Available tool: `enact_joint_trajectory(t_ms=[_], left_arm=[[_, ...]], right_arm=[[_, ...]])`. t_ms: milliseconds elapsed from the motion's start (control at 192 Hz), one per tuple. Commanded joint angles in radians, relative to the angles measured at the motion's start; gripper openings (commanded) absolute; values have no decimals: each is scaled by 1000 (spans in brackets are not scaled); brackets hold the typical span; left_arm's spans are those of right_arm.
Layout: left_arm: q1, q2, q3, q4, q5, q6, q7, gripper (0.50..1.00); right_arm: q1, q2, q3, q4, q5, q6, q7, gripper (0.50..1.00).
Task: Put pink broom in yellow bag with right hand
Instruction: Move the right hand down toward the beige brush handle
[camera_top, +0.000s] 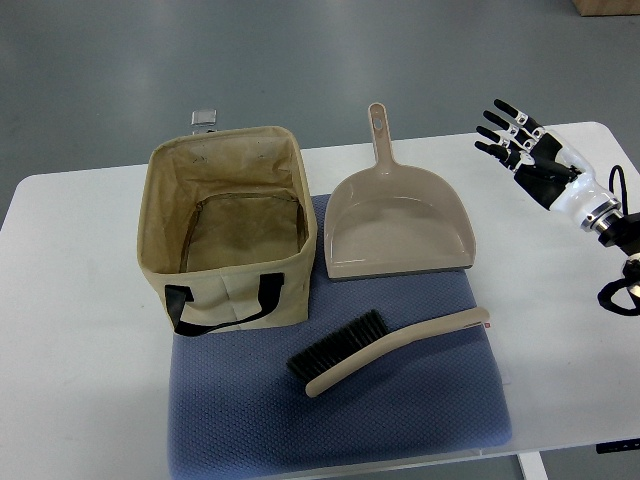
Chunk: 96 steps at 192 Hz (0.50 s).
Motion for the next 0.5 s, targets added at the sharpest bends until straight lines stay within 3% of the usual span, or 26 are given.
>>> enact_joint_trajectory(t_ms=[0,287,496], left_arm=[[0,0,0,0,0,0,0,1000],[0,0,0,0,0,0,0,1000],[0,0,0,0,0,0,0,1000]], right_arm=[[10,-50,-98,25,-9,0,56,928],[21,-196,-329,211,-286,-3,225,921],[19,-204,-332,344,-573,-72,272,921]])
